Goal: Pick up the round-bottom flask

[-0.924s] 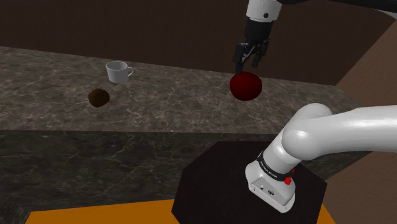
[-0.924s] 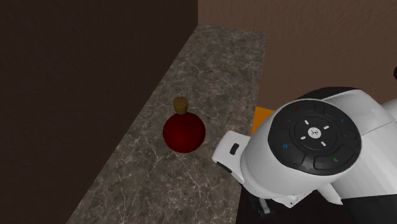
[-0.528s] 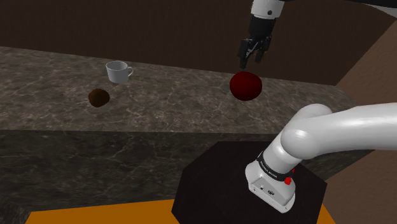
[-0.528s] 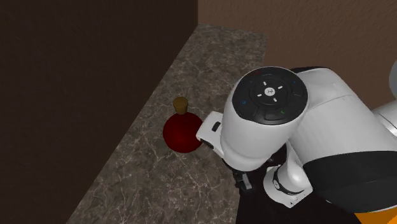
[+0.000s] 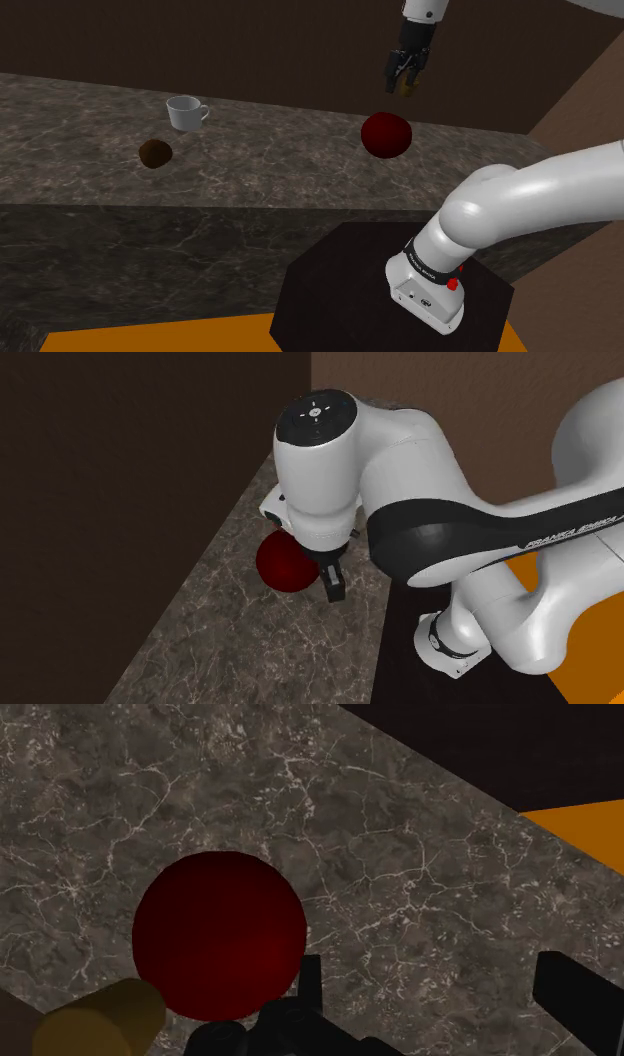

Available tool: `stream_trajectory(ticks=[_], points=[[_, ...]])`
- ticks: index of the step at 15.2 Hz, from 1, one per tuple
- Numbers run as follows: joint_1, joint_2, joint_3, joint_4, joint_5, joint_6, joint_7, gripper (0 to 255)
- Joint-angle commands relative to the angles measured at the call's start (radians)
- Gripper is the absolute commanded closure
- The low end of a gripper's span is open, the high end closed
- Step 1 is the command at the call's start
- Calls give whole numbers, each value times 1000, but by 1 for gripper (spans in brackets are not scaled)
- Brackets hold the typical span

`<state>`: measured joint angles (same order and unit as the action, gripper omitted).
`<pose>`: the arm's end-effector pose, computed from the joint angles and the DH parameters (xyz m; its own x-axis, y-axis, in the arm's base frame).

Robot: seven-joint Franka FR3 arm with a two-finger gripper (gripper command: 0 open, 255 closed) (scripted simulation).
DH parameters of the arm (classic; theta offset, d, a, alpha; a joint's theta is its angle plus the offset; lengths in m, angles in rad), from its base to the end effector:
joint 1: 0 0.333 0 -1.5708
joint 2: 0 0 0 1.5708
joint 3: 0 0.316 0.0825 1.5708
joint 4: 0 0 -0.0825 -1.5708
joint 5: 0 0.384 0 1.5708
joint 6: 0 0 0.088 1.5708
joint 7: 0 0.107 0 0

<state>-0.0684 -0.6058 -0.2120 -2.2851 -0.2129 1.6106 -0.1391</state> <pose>0.3391 -0.1354 0.5616 0.9922 -0.0860 -0.0904 -0.0789 -0.9937 0.0794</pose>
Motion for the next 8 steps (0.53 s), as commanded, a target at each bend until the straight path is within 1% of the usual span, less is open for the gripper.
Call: stream_trajectory(ticks=[1, 5, 8], points=[[-9, 42, -42, 42, -14, 8, -51, 0], [-20, 153, -125, 141, -21, 35, -152, 0], [-26, 247, -186, 227, -10, 50, -232, 0]])
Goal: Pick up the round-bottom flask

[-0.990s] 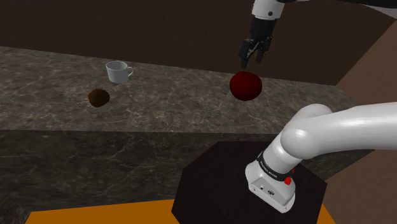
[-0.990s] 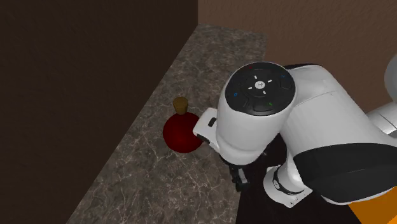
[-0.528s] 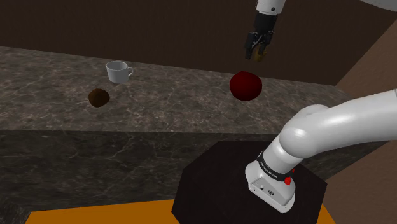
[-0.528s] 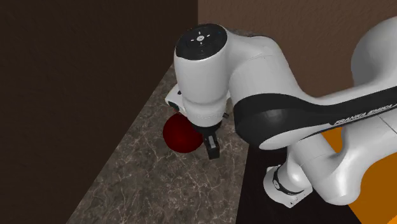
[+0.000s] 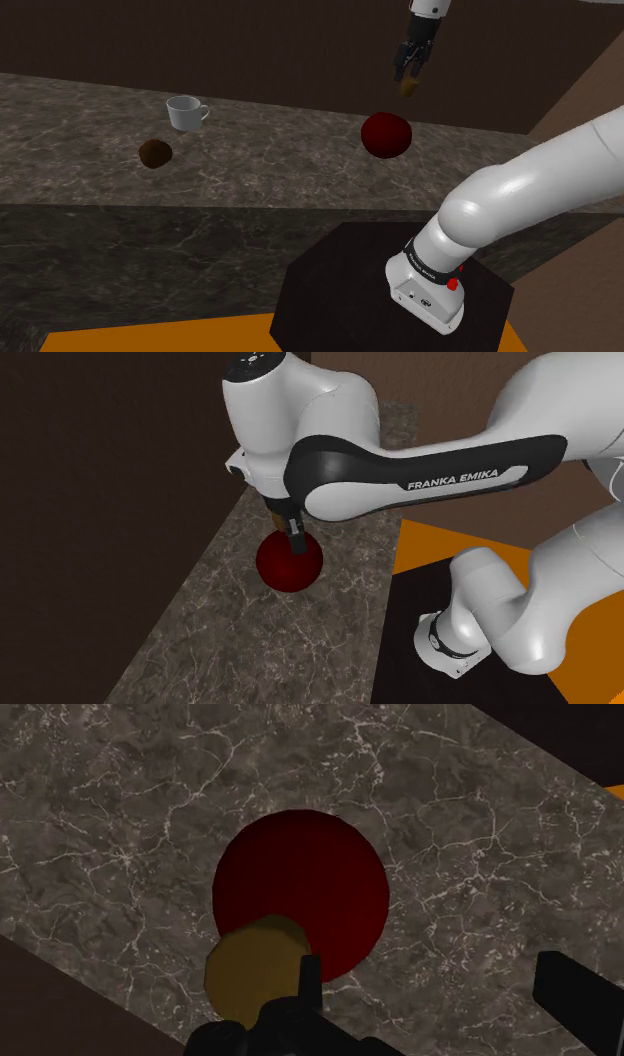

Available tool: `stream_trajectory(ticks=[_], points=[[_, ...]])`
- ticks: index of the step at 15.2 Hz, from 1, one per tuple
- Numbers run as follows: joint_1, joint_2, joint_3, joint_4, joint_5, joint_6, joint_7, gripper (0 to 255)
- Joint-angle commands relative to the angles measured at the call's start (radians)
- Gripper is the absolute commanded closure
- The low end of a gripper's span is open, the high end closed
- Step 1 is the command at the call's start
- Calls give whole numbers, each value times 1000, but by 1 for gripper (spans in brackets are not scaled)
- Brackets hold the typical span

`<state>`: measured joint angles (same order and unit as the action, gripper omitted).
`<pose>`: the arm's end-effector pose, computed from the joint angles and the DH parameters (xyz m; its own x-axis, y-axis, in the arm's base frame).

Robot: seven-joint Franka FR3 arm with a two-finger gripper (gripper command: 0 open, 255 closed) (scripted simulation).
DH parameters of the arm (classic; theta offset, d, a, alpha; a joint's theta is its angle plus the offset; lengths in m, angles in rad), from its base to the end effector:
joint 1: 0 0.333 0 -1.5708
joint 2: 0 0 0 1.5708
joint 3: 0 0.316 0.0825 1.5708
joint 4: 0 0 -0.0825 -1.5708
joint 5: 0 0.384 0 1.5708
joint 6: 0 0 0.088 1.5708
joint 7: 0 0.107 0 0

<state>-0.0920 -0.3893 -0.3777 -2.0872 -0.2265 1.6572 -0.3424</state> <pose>0.3716 -0.2379 0.5655 0.9934 -0.0721 -0.0887 -0.0672 -0.9961 0.0569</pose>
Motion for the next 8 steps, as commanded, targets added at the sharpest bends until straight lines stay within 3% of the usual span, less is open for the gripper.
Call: stream_trajectory(ticks=[1, 5, 8], points=[[-4, 64, -41, 61, 10, 8, -56, 0], [-16, 209, -120, 200, 59, 16, -173, 0], [-18, 213, -122, 176, 60, 43, -174, 0]])
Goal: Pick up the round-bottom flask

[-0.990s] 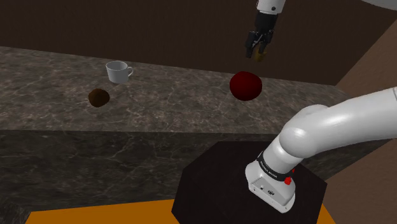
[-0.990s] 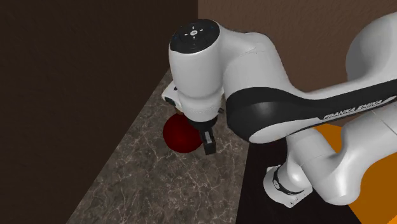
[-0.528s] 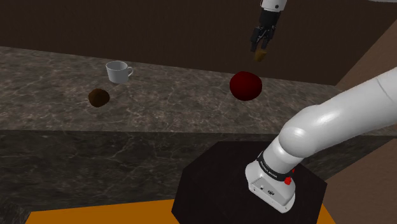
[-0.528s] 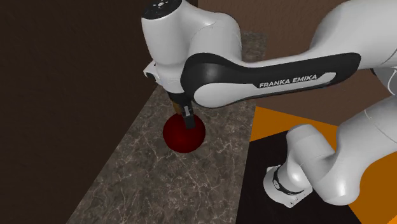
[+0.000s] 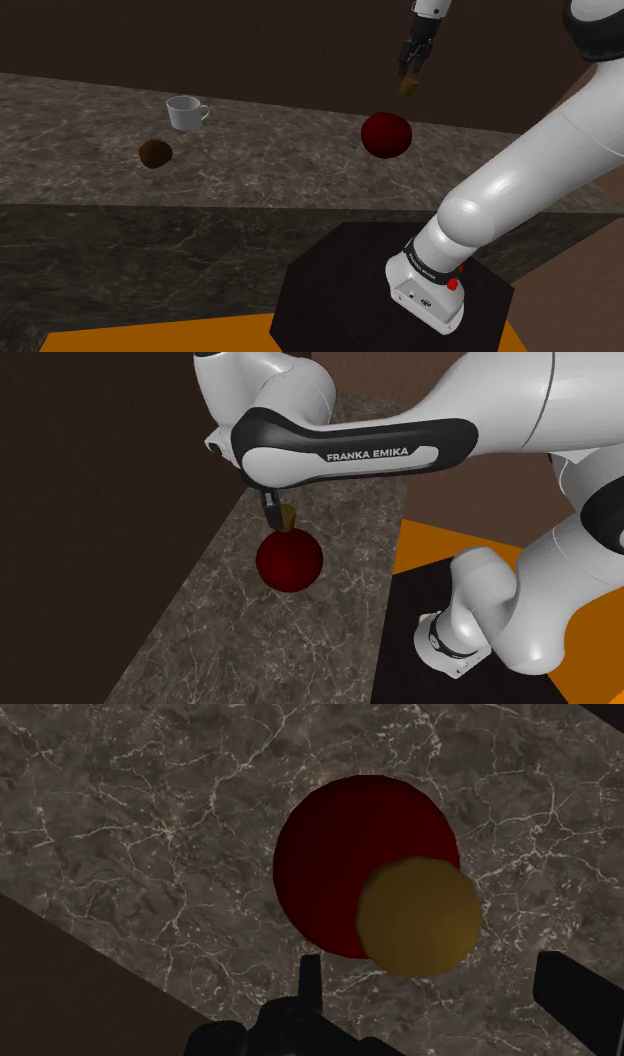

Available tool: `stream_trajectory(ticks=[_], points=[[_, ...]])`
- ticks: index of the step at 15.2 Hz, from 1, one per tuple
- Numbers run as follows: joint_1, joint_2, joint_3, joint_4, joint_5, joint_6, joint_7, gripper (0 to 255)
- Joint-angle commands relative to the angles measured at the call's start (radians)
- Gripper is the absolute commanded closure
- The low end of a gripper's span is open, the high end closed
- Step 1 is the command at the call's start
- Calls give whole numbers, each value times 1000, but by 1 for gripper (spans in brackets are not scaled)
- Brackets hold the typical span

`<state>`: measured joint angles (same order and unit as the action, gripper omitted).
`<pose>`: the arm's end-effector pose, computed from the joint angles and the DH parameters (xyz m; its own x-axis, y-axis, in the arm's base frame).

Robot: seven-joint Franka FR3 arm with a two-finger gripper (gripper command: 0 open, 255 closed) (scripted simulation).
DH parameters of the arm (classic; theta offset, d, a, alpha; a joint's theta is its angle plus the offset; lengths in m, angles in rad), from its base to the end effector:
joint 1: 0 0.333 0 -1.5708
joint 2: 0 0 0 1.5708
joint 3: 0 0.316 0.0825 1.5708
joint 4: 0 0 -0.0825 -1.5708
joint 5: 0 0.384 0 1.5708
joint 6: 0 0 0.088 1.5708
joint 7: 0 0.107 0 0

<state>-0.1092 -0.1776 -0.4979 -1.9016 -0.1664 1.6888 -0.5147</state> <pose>0.3983 -0.3154 0.5600 0.9943 -0.0607 -0.0879 -0.0573 -0.9975 0.0414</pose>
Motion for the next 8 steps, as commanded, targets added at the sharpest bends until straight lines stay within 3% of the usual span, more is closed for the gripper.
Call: stream_trajectory(ticks=[1, 7, 8], points=[[-1, 1, -3, -23, -1, 24, -1, 0], [-3, 2, -6, -83, -3, 85, 4, 0], [-4, 2, -7, -82, -3, 84, 3, 255]])
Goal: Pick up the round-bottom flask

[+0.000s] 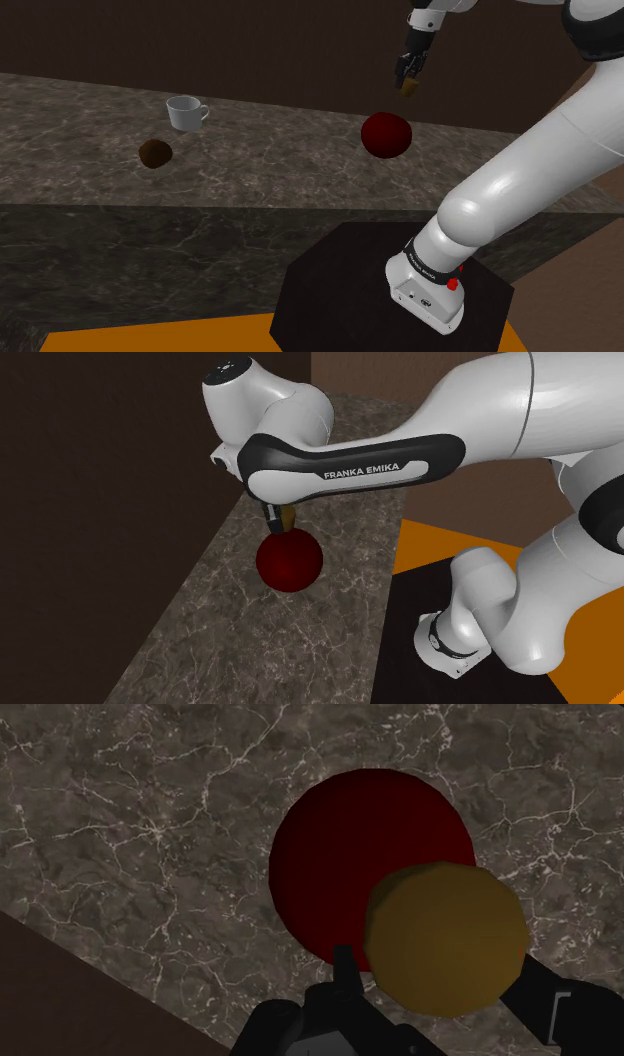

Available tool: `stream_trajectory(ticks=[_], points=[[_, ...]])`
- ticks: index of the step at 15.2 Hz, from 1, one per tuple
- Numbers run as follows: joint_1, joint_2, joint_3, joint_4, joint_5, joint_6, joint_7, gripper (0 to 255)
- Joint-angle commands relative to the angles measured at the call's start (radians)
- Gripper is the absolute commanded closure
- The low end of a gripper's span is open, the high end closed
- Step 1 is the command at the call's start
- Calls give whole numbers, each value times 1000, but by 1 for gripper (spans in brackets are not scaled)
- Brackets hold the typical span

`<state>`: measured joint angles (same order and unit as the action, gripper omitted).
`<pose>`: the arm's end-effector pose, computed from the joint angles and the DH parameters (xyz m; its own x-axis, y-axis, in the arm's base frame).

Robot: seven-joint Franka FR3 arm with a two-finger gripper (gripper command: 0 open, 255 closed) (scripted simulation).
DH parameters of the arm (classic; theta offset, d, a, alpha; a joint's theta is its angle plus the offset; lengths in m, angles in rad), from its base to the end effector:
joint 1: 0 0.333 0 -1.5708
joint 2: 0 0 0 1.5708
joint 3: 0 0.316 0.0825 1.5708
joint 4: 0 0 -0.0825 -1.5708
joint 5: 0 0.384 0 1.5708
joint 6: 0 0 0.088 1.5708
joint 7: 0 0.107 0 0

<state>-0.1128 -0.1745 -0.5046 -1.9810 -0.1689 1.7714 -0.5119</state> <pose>0.3981 -0.3168 0.5275 0.9943 -0.0600 -0.0878 -0.0565 -0.9975 0.0416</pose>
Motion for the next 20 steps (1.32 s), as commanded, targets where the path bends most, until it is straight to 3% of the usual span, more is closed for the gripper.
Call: stream_trajectory(ticks=[1, 9, 20], points=[[0, 0, 0, -2, 0, 2, 0, 255], [0, -1, 0, -4, 0, 3, 1, 255], [5, 4, 7, 148, 7, -144, -13, 255]])
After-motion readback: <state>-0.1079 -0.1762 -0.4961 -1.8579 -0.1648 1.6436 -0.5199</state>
